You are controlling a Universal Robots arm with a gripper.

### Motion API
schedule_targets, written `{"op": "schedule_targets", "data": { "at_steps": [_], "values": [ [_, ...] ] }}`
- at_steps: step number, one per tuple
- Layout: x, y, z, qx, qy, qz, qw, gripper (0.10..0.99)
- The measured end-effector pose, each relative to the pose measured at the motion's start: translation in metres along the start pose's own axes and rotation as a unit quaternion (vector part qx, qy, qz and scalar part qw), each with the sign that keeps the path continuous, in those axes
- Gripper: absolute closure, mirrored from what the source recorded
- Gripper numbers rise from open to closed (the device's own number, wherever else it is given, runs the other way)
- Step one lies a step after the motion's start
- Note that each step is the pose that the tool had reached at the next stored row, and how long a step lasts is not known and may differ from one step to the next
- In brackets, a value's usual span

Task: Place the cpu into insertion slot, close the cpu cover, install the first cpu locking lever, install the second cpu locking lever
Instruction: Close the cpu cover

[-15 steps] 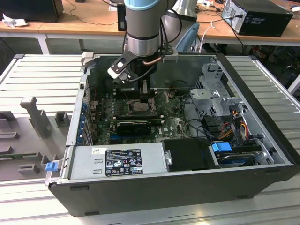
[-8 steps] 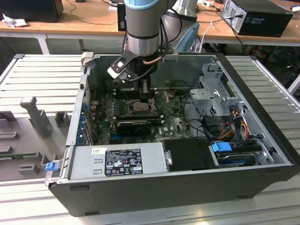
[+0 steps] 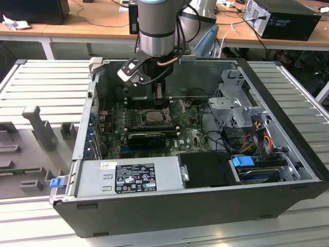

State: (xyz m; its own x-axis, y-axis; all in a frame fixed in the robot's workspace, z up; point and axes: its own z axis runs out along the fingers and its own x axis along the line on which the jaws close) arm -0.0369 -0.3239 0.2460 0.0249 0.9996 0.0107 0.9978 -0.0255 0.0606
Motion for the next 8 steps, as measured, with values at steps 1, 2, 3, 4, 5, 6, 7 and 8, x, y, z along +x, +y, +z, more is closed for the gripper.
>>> {"op": "schedule_targets", "data": {
  "at_steps": [1,2,3,4,5,6,7,8],
  "values": [
    [0.0000,0.0001,-0.0003,0.0000,0.0001,0.000,1.0000,0.980],
    [0.0000,0.0002,-0.0004,-0.0001,0.0002,0.000,1.0000,0.980],
    [0.0000,0.0002,-0.0007,-0.0001,0.0001,0.000,1.0000,0.980],
    [0.0000,0.0002,-0.0009,0.0000,0.0001,0.000,1.0000,0.980],
    [0.0000,0.0002,-0.0015,0.0001,-0.0001,0.000,1.0000,0.980],
    [0.0000,0.0003,-0.0025,0.0000,0.0000,0.000,1.0000,0.980],
    [0.0001,0.0004,-0.0034,0.0000,0.0000,0.000,1.0000,0.980],
    [0.0001,0.0004,-0.0044,0.0000,0.0000,0.000,1.0000,0.980]
  ]
}}
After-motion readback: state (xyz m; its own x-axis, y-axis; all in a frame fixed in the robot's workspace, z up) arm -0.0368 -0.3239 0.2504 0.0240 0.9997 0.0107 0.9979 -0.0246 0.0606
